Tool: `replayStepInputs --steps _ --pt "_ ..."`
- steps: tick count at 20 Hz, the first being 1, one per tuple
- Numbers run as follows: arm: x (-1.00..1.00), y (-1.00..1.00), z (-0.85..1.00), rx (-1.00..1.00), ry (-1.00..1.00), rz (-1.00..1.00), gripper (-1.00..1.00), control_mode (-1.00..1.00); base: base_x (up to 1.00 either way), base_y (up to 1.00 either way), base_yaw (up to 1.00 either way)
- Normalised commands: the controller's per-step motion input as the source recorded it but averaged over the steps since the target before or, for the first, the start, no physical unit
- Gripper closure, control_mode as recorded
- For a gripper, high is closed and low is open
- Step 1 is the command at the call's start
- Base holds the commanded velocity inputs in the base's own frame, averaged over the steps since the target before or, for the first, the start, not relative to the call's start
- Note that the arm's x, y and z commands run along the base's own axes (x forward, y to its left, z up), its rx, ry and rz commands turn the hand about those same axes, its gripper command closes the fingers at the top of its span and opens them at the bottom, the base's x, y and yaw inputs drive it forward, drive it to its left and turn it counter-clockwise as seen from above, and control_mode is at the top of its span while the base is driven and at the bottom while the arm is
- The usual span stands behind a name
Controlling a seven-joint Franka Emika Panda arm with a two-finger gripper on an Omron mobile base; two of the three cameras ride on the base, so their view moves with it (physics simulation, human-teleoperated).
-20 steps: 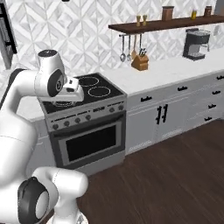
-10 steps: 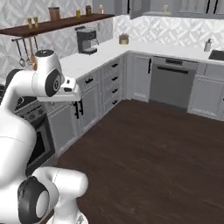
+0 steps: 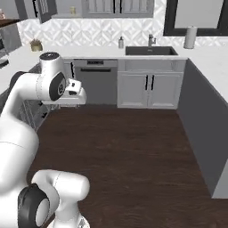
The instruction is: Gather all objects into one cabinet and sort the glasses and bowls to opposite sides.
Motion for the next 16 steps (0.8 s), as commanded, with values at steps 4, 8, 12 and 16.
replayStepInputs --steps 4,8,12,16 --pt "0.00 0.00 0.00 0.00 0.00 0.00 -1.00 1.00 1.00 0.91 -0.39" --pt "0.00 0.00 0.00 0.00 0.00 0.00 -1.00 1.00 0.97 0.99 -0.14" --pt "0.00 0.00 0.00 0.00 0.00 0.00 -1.00 1.00 0.23 0.88 0.05" --pt "0.00 0.00 0.00 0.00 0.00 0.00 -1.00 1.00 1.00 -0.13 0.33"
